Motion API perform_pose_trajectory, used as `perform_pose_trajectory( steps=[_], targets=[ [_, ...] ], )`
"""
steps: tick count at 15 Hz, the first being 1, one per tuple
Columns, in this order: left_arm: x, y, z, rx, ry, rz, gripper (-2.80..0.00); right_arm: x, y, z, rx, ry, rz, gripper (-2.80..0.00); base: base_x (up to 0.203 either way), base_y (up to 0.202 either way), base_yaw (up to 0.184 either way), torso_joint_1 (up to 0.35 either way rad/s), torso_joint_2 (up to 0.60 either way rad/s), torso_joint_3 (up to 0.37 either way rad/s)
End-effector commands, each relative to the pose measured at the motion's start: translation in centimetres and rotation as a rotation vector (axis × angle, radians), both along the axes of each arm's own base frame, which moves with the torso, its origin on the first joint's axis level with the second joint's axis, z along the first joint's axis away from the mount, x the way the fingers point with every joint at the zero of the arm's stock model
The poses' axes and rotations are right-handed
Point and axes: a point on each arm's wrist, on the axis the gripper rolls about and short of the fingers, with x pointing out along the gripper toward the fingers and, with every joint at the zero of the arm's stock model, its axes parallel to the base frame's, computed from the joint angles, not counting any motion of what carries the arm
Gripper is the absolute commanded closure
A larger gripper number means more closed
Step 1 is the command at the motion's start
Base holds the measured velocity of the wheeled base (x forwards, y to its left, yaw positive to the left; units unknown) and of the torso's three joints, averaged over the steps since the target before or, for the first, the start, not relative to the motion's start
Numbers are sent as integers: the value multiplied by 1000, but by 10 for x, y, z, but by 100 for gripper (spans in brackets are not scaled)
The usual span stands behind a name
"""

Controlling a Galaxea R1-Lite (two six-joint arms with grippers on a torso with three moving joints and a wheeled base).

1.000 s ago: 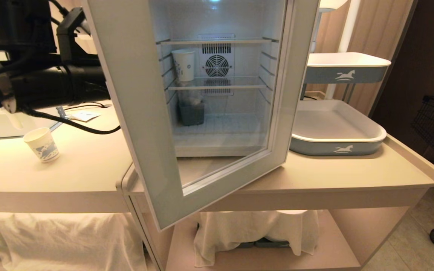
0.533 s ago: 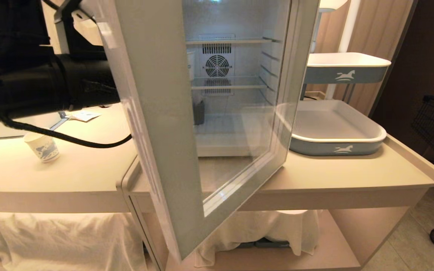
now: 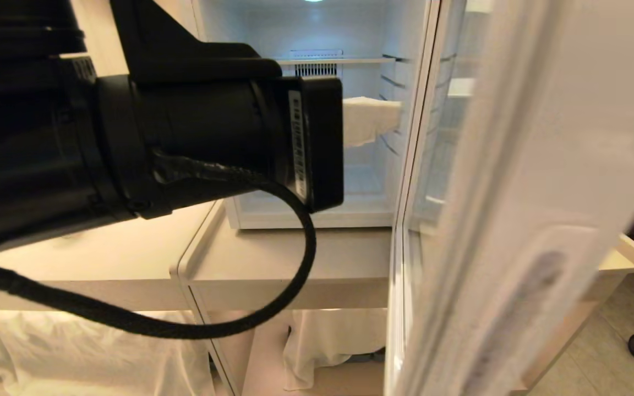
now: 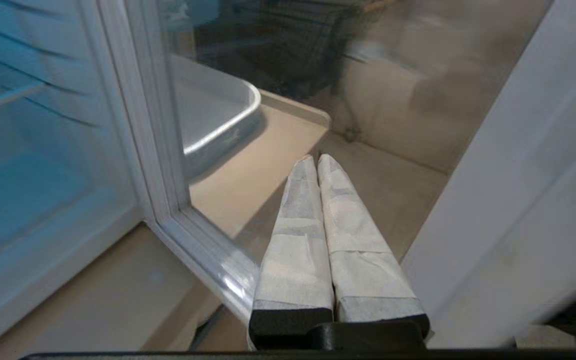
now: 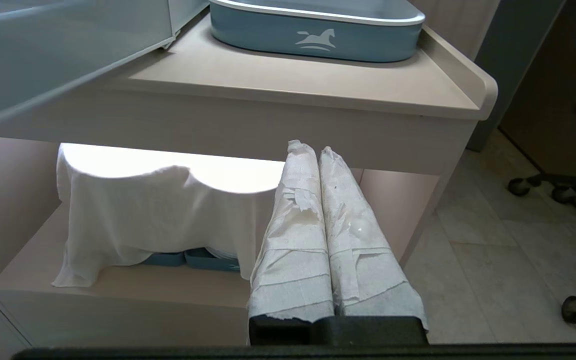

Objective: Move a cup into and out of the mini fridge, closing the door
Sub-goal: Open the freezer door, then put the paper cup in the freezer

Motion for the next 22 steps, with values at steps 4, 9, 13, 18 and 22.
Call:
perform_pose_trajectory(
  steps=[4,9,13,18,22],
  targets=[
    [9,6,-16,64,40,183,0,0,0,0,-1,-1,1,0,0,0,0,0,0,0],
    [16,37,-27,130,89,323,0,0,0,0,-1,-1,1,0,0,0,0,0,0,0],
    [26,90,-37,143,129,520,0,0,0,0,-1,-1,0,0,0,0,0,0,0,0],
    [-40,173,-69,335,285,764,0,0,0,0,-1,-1,1,0,0,0,0,0,0,0],
    [-124,204,-121,298,232,854,0,0,0,0,-1,-1,1,0,0,0,0,0,0,0]
  ],
)
